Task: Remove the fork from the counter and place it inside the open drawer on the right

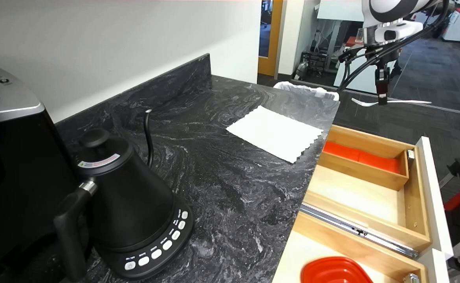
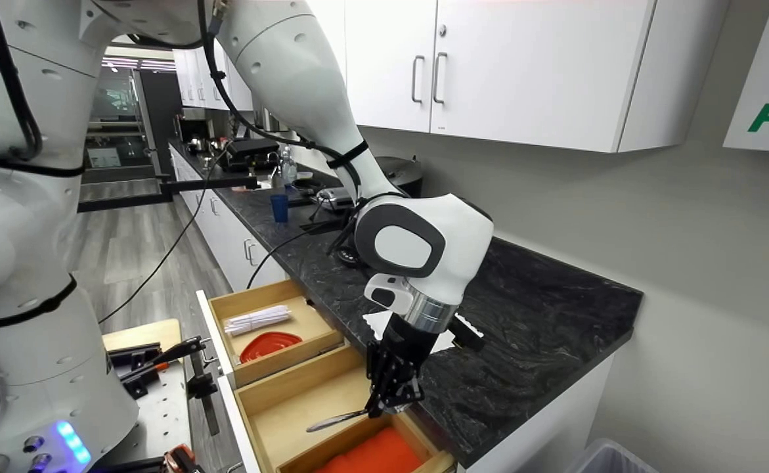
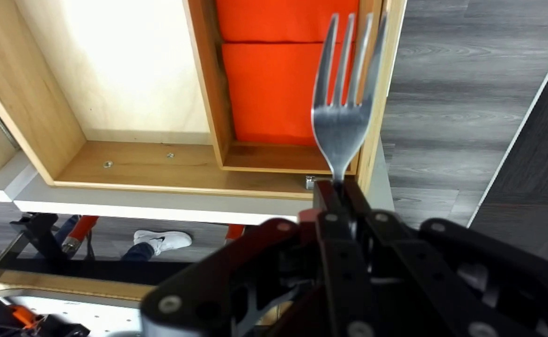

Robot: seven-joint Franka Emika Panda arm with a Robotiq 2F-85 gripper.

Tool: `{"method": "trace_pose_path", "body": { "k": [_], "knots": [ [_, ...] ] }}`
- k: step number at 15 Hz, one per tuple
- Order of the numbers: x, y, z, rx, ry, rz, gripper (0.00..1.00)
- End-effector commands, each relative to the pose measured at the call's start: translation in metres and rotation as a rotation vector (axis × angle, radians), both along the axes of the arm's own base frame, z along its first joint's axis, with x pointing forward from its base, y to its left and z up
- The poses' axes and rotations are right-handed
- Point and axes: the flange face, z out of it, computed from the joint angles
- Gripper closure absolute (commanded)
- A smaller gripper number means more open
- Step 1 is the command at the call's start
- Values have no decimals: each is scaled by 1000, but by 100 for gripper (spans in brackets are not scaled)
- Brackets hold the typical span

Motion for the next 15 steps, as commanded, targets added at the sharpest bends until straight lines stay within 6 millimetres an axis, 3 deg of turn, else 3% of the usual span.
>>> {"method": "trace_pose_path", "body": {
  "k": [1,9,15],
  "knots": [
    [-1,2,4,25,8,-26,96],
    [3,9,2,43,-12,-55,96],
    [1,4,2,27,-28,-74,96]
  ]
}}
